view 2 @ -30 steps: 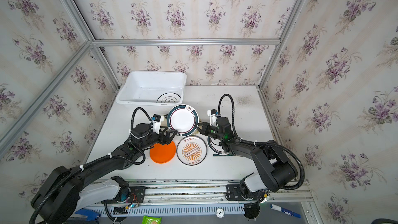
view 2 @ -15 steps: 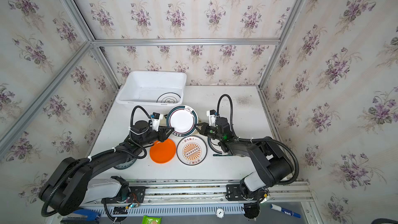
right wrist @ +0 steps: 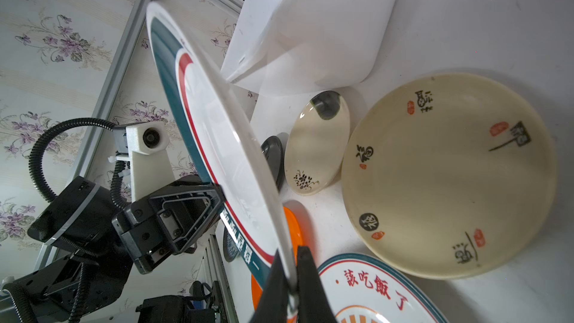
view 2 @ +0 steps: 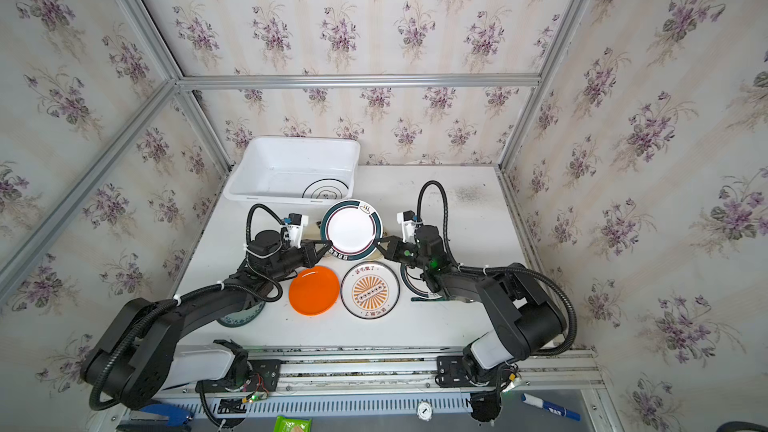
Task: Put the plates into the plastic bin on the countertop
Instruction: 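Grasp the plate rim with the left gripper while the right gripper releases, then carry the plate with the left gripper into the bin while right gripper withdraws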
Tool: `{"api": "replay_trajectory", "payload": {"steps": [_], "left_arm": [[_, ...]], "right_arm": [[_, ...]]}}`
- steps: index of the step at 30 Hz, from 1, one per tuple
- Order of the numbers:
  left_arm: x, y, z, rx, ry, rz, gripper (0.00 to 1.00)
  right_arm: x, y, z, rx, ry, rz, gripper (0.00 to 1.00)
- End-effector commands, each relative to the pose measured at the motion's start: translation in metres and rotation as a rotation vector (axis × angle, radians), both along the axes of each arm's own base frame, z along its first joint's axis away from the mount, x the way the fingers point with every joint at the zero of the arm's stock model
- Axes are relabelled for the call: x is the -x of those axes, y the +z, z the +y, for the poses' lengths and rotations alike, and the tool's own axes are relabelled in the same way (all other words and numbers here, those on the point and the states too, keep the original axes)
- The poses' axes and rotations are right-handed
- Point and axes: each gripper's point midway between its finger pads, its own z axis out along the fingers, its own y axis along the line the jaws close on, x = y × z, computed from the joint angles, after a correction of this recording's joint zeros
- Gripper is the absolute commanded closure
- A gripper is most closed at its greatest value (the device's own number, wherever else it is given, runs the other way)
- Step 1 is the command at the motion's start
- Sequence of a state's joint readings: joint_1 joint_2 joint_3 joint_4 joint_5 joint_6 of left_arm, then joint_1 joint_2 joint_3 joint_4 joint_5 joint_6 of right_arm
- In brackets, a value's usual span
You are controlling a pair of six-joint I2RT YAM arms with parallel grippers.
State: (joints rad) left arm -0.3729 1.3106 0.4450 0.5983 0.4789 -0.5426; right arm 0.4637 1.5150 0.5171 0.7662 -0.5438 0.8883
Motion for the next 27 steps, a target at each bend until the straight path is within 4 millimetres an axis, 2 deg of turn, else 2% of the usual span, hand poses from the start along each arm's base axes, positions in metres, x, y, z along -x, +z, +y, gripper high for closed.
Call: {"api": "replay_trajectory", "payload": {"steps": [1,4,6,11,19,26,27], "left_arm": [[0.003,0.003,-0.004,-0.015,-0.046,-0.042,1.00],[0.004,0.002,-0.004,-0.016,-0.045,-0.040,1.00],[0.004,0.003,-0.003,-0.016,-0.043,-0.043,1.00],[0.004,0.004,-0.001,-0.019,-0.036,-0.043,1.00],[0.004,0.007,0.004,-0.020,-0.006,-0.041,1.00],[-0.005,0.012,0.013,-0.034,0.063,-0.024,1.00],[-0.006,0.023,0.017,-0.022,0.086,-0.049,1.00]], "right_arm": [[-0.004,0.022,0.006,-0.040,0.012,-0.058,0.68],[-0.004,0.022,0.005,-0.031,0.012,-0.065,0.54],[-0.004,0.022,0.004,-0.017,0.012,-0.069,0.49],[-0.004,0.019,-0.001,0.040,-0.006,-0.078,0.45],[-0.007,0.020,-0.018,0.190,-0.059,-0.111,0.42],[-0.001,0.027,-0.031,0.277,-0.073,-0.149,0.42],[0.001,0.028,-0.034,0.295,-0.080,-0.156,0.42]]}}
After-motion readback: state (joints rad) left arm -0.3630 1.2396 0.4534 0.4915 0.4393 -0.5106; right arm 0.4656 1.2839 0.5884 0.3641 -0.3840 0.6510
